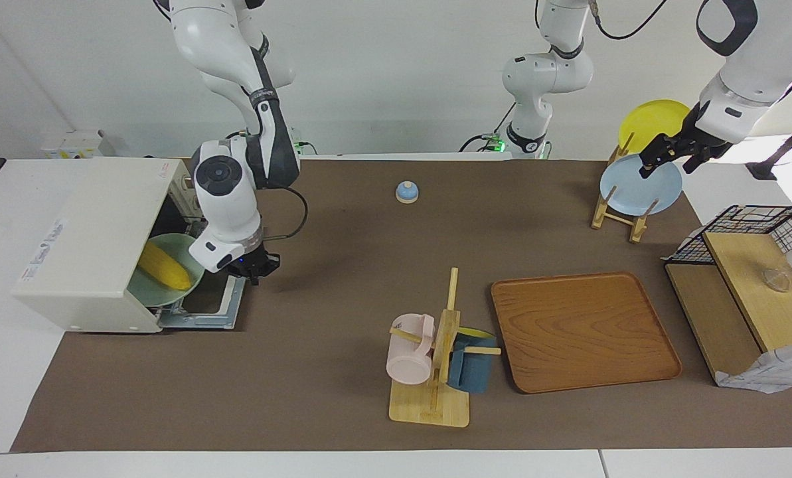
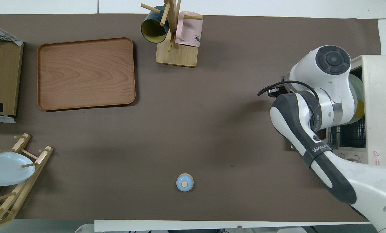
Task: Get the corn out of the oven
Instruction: 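Reach the right gripper into the toaster oven toward the green plate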
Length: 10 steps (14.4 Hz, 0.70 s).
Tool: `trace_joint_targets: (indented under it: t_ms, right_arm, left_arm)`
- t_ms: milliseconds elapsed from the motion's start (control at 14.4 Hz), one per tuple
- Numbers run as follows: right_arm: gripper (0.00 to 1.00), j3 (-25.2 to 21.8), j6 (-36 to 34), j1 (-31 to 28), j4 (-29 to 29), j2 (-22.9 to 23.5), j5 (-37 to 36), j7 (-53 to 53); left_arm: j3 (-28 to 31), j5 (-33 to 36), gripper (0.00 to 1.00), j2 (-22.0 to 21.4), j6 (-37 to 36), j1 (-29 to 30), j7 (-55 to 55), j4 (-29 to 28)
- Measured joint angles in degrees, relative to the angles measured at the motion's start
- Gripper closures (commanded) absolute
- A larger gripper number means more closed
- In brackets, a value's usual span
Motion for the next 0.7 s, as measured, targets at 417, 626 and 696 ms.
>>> trace_joint_targets:
  t_ms: [417,626,696]
  right_arm:
    - [0.32,-1.0,-11.3,-6.0,3.6,-3.8,-1.0,-2.1]
    - [0.38,-1.1,-11.3,-8.3,0.9,-3.9,-1.4,-3.6]
    - [0.38,-1.1,-10.9,-8.3,0.0,-4.0,-1.6,-3.6]
  left_arm:
    - [0.0,0.0,0.0,0.0,0.0,0.0,0.0,0.0]
    - [0.0,0.0,0.0,0.0,0.0,0.0,0.0,0.0]
    - [0.0,0.0,0.0,0.0,0.0,0.0,0.0,0.0]
